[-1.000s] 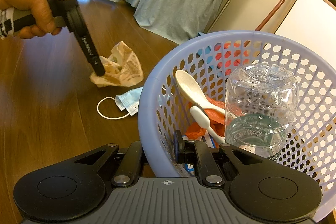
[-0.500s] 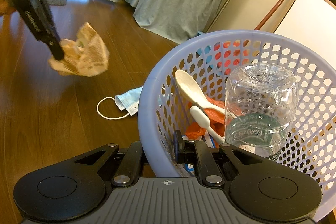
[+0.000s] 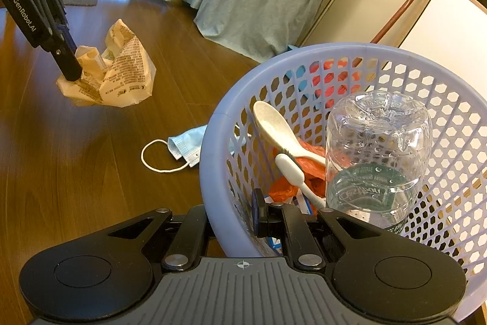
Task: Collect trash
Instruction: 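Lift the paper bag with the left gripper toward the basket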
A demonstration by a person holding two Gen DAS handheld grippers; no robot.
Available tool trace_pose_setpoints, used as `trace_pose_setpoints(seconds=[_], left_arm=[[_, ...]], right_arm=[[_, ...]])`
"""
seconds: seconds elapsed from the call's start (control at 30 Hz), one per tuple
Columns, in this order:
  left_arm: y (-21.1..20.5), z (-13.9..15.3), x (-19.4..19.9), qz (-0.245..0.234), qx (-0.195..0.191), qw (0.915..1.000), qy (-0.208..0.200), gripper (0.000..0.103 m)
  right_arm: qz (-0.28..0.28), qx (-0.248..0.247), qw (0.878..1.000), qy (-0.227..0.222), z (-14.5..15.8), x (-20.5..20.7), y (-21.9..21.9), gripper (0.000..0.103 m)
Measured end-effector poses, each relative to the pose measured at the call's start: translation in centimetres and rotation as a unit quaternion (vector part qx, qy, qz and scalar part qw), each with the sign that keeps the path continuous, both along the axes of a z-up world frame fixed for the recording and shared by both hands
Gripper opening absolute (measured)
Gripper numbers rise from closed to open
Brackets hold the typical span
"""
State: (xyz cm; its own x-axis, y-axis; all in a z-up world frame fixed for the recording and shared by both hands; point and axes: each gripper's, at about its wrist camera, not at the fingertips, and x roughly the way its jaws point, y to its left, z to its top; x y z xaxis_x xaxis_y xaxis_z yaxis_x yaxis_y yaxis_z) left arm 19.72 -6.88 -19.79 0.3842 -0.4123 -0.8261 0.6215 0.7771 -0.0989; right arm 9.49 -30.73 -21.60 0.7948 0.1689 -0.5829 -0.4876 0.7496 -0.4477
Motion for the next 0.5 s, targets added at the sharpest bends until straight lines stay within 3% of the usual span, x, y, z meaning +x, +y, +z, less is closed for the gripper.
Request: trace_pose_setpoints(seconds=[0.5], left_arm=[[-0.13,0.49,-0.38,-0.009,0.0,0.9999,-0.005,0.008]], right_arm=[[0.0,-0.001,1.0,0.0,-0.04,-0.1,-0.04,0.007]])
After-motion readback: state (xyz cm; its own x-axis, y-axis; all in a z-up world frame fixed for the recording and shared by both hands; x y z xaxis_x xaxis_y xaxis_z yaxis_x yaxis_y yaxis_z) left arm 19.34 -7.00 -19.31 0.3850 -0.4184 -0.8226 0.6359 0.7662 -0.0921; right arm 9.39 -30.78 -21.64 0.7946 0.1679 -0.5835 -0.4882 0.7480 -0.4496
